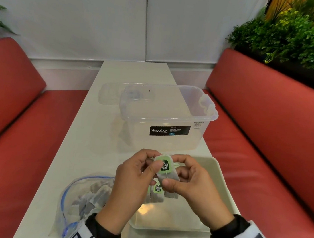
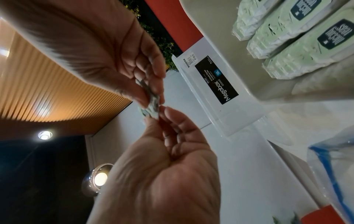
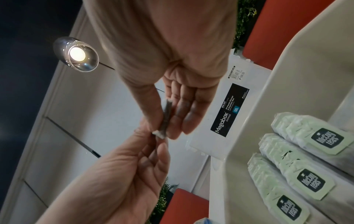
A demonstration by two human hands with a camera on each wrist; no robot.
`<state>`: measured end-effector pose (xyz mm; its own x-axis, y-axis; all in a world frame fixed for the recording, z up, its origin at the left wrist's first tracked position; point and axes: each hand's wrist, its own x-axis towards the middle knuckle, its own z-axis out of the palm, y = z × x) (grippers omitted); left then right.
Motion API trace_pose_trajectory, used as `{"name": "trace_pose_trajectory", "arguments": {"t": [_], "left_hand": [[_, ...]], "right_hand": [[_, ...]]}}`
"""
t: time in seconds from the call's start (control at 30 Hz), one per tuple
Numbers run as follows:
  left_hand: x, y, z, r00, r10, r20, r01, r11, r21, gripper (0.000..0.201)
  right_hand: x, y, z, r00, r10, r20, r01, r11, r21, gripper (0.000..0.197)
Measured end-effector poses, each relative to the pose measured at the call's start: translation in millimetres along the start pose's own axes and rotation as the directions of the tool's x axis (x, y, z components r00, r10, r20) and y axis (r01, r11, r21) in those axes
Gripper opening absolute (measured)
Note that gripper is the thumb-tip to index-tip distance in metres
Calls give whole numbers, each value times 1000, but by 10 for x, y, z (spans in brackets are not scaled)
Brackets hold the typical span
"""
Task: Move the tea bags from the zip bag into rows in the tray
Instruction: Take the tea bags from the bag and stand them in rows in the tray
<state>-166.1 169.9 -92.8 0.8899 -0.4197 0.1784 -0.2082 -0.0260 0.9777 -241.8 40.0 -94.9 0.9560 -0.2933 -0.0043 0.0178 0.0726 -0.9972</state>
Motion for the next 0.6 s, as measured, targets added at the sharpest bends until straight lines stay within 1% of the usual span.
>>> {"name": "trace_pose_trajectory", "arguments": {"t": [0.07, 0.13, 0.2, 0.33, 0.4, 0.47, 0.53, 0.6], "left_hand": [[-12, 7, 11, 999, -6, 53, 6, 1000, -7, 27], [-16, -12, 12, 994, -43, 96, 45, 999, -17, 41], [-5, -29, 13, 993, -60, 102, 60, 998, -4, 46], [47, -41, 23, 994, -75, 74, 78, 996, -31, 43], [71, -44, 29, 994, -87, 61, 90, 995, -49, 39], [82, -45, 40, 995, -86, 57, 89, 995, -44, 36], [87, -55, 59, 994, -88, 60, 90, 996, -31, 34], [92, -77, 79, 993, -100, 60, 102, 994, -28, 32]], "right_hand": [[13, -3, -15, 1000, -15, -22, 15, 1000, -2, 41], [26, 7, -30, 999, -29, -31, 29, 1000, 12, 43], [33, 21, -41, 1000, -21, -17, 22, 1000, 7, 46], [51, 27, -116, 999, -18, -35, 16, 997, -76, 45], [63, 12, -157, 998, -17, -52, 13, 996, -89, 43], [72, -29, -170, 999, -19, -39, 16, 997, -79, 41], [97, -86, -174, 999, -35, -33, 32, 995, -99, 35], [155, -157, -189, 996, -66, -61, 54, 984, -170, 20]]}}
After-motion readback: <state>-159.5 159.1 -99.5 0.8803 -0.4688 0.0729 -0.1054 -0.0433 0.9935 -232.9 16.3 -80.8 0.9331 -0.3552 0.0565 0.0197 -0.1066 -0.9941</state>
